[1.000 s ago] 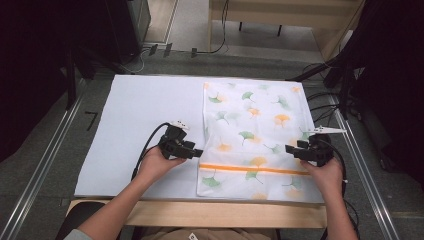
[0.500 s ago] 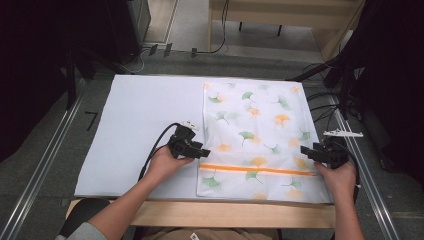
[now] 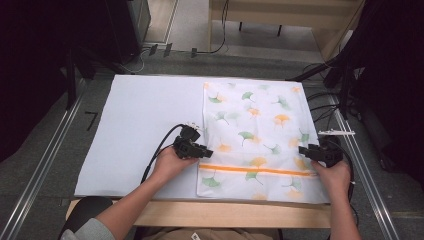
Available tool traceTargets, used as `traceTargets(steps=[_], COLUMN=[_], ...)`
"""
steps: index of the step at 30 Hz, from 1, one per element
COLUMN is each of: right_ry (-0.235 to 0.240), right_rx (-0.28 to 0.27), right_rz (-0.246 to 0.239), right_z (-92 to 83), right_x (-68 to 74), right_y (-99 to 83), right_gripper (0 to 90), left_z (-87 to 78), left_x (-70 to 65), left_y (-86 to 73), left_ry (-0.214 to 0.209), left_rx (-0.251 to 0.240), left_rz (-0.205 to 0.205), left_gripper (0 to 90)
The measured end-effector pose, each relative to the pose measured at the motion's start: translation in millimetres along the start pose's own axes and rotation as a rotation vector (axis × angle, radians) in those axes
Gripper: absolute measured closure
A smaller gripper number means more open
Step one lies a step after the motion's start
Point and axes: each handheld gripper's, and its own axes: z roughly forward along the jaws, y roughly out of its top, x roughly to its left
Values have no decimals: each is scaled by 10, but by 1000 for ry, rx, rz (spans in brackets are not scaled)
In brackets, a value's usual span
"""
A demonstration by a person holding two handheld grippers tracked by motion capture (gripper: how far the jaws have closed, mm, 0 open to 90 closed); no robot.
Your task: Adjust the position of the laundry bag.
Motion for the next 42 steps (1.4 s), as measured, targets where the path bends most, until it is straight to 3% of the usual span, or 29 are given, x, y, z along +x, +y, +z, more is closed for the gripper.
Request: traceTargets(steps=[3,4,6,7,9,11,26,42], right_ry=[-5,-14,-10,-19,-20,-19,9,45], right_rx=[5,7,8,10,11,16,26,36], right_rz=[-6,-2,1,-2,-3,11,34,-8], right_z=[7,5,4,-1,-2,-5,-32,36], right_x=[10,5,1,5,5,-10,-9,121], right_y=[3,5,4,1,-2,-6,14,136], right_gripper=[630,702,721,780,804,894,900,900], left_z=[5,13,10,0,0,3,-108,-295], left_x=[22,21,14,7,10,10,86,187], left_y=[-8,-11,-13,-14,-14,-14,2,-68], left_ry=[-8,-8,-3,-2,-5,-9,-24,2], left_rx=[-4,1,1,-1,0,2,-16,-42], left_rz=[-6,7,14,34,31,32,14,-20], left_gripper=[816,840,847,882,888,896,900,900])
